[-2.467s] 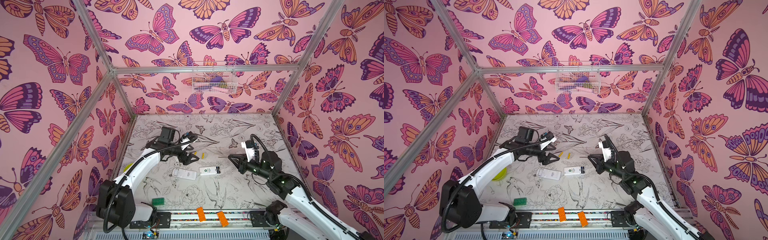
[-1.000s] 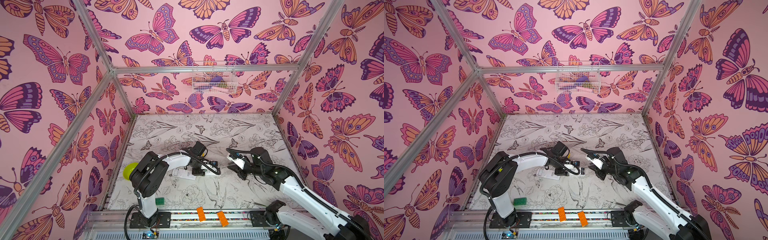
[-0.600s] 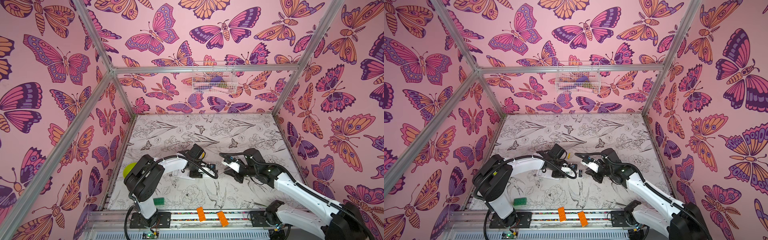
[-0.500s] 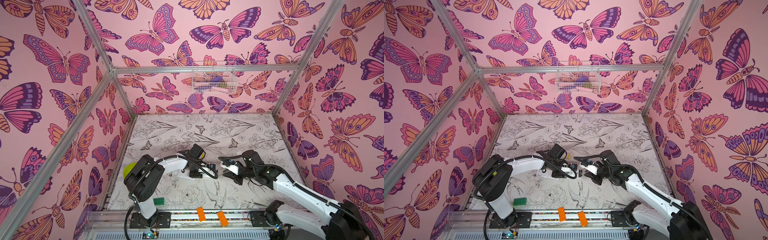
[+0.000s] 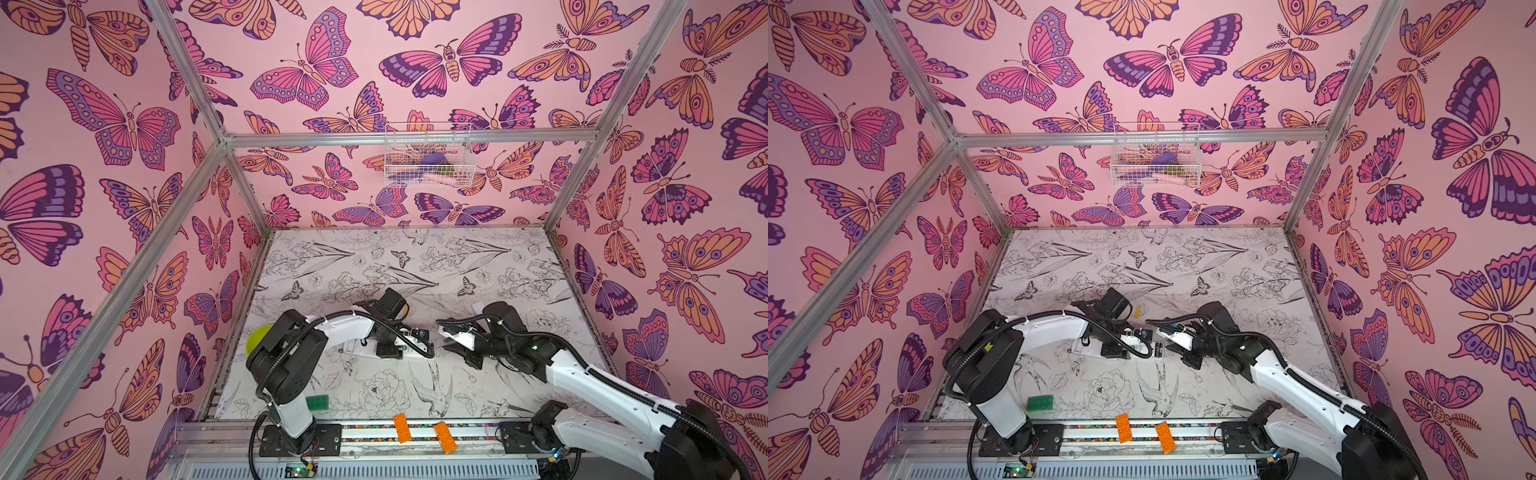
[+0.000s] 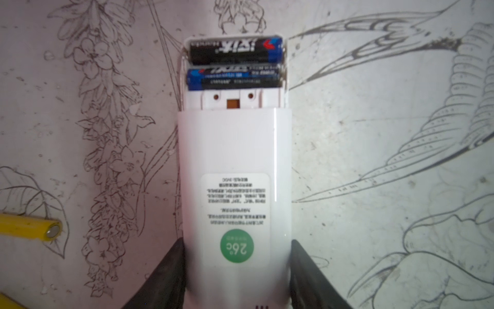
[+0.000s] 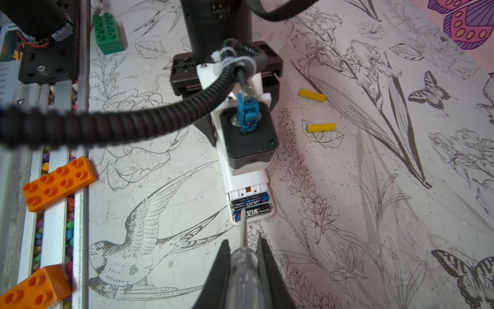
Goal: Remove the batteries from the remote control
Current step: 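Grasp and lift the remote with the left gripper while the right gripper aims the screwdriver, then push the screwdriver tip into the battery compartment with the right gripper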
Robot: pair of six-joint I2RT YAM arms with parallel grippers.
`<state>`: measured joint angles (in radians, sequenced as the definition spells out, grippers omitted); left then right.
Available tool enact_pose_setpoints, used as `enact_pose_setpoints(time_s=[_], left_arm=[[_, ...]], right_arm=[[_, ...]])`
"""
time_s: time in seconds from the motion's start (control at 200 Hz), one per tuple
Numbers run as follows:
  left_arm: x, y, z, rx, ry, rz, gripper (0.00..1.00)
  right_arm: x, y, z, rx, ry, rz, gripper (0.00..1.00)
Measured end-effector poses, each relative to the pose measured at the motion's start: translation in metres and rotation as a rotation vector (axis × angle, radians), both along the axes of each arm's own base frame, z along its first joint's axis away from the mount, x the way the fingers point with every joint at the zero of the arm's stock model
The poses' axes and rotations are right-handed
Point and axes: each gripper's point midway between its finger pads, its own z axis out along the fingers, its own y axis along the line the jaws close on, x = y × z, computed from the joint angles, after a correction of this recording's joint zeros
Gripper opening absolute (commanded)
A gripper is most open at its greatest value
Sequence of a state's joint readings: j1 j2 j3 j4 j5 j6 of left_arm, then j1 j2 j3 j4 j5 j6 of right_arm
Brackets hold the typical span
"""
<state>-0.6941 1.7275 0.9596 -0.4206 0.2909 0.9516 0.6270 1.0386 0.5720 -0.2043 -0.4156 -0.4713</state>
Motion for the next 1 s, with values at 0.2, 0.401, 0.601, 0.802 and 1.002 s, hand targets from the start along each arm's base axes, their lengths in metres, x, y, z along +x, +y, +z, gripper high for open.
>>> enact_pose_setpoints(time_s=[0.2, 0.401, 0.601, 0.802, 1.002], left_arm=[[-0.007, 0.006, 0.0, 0.007, 0.004, -0.01, 0.4], [-0.011, 0.009, 0.0, 0.013, 0.009, -0.015, 0.45], [-0.011, 0.01, -0.001, 0.013, 0.009, -0.015, 0.6], [-0.011, 0.009, -0.001, 0.012, 0.006, -0.016, 0.49], [-0.011, 0.009, -0.001, 0.009, 0.003, -0.016, 0.44]], right_arm=[[0.01, -0.003, -0.031, -0.075, 0.06, -0.026, 0.0], [0.021, 0.003, -0.037, -0.097, 0.061, -0.014, 0.0], [0.031, 0.017, -0.021, -0.057, 0.038, 0.028, 0.0], [0.03, 0.023, -0.016, -0.017, 0.054, 0.062, 0.0], [0.032, 0.029, -0.021, -0.033, 0.086, 0.102, 0.0]])
